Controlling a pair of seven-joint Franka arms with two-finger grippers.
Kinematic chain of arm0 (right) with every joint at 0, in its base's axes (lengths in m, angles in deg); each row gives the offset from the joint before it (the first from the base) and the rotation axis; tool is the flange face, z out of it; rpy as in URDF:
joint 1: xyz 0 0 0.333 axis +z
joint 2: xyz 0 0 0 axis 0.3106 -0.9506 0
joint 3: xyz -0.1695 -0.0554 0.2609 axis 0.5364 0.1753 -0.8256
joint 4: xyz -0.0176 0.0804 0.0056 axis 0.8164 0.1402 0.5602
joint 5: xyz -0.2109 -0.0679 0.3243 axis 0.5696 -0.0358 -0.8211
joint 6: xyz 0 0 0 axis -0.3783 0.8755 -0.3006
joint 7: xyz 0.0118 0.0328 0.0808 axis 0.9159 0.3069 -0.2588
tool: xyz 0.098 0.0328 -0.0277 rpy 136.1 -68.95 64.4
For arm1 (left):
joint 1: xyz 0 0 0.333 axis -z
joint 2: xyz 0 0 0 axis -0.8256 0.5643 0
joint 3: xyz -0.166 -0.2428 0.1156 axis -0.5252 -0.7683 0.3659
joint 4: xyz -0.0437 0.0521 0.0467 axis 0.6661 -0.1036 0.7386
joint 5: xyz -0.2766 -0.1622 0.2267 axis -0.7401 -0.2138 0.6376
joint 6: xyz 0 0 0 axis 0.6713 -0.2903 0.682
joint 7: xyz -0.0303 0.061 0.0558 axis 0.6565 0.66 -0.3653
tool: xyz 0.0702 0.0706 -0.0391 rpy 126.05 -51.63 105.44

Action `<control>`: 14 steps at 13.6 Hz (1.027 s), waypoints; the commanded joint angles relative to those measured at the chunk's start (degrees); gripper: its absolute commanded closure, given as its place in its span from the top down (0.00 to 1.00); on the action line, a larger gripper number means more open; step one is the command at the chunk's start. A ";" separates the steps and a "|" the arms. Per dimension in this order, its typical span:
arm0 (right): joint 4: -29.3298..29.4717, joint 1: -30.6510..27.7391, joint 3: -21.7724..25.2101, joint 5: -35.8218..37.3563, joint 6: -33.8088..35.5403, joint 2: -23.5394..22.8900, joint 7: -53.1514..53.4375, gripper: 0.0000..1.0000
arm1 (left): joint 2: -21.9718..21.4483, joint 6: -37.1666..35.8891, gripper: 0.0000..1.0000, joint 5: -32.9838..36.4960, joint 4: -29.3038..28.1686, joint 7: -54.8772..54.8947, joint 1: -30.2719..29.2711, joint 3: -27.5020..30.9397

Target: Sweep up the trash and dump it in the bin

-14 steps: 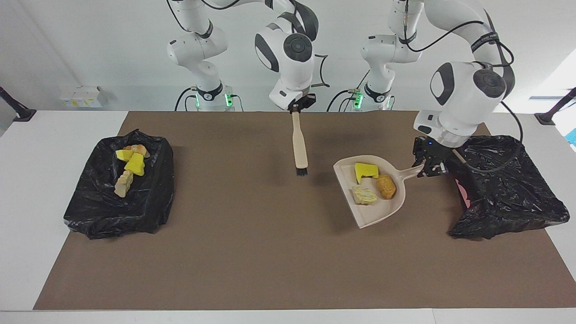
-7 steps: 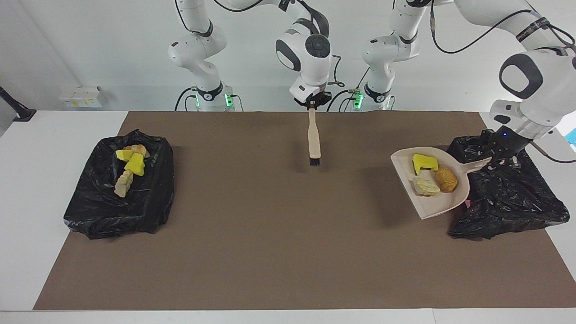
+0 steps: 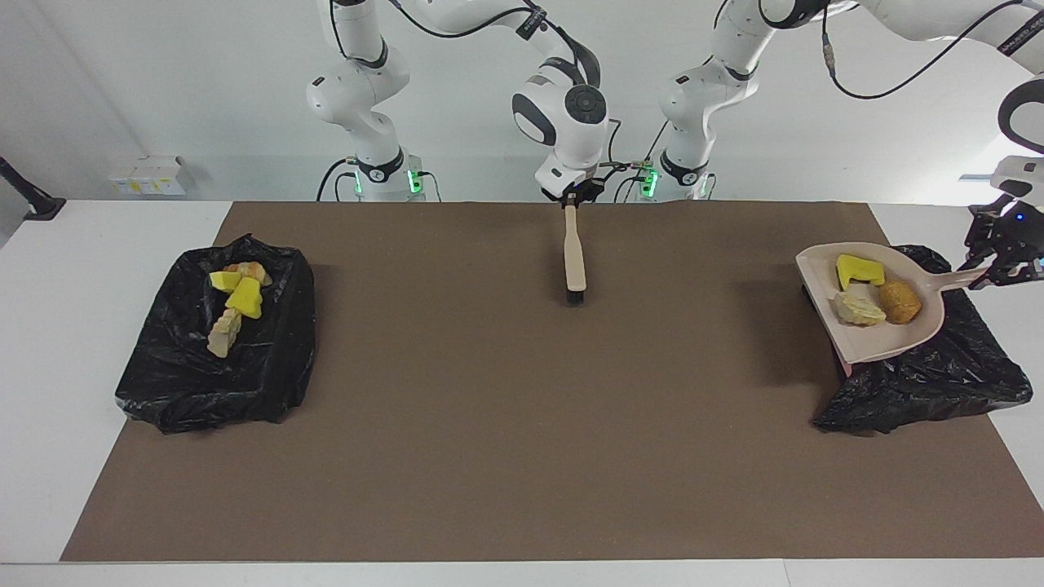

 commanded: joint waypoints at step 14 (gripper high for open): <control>-0.32 -0.50 0.38 -1.33 -2.69 -1.03 1.44 0.52 | -3.49 12.00 0.00 36.69 -6.25 -15.56 1.26 0.17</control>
